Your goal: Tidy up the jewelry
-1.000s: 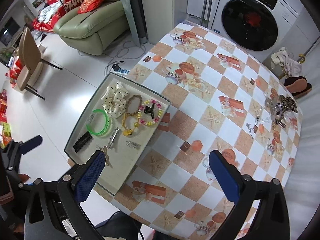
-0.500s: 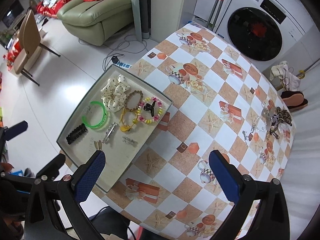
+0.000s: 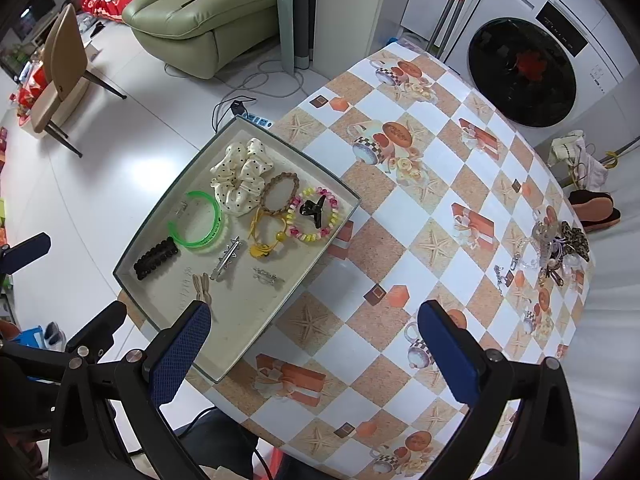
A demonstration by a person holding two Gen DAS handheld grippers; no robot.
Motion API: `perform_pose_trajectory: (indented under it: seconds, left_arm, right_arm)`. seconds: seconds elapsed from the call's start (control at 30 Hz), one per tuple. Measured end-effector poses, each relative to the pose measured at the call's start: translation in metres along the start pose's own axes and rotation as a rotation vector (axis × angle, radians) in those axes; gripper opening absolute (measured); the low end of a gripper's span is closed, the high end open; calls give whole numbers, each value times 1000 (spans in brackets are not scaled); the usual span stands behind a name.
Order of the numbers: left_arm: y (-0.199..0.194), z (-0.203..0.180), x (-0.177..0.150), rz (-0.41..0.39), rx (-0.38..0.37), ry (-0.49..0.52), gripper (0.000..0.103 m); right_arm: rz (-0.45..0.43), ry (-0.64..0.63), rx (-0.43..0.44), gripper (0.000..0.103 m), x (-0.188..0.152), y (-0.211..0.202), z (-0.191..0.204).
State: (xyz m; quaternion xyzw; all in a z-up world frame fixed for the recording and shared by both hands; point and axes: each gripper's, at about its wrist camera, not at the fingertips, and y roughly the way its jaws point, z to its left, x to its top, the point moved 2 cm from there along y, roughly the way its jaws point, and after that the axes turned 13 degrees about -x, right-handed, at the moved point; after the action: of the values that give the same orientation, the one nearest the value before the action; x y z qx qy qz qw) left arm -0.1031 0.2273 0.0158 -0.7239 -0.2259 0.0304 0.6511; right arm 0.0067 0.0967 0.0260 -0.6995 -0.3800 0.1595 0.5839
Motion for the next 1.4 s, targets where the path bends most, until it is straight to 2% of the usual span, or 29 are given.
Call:
perform_pose_trajectory:
  seconds: [1.4]
  left_arm:
    - [6,4,-4,17,12,-14,103]
  right_arm:
    - [19,-34,26,103,3,11,9]
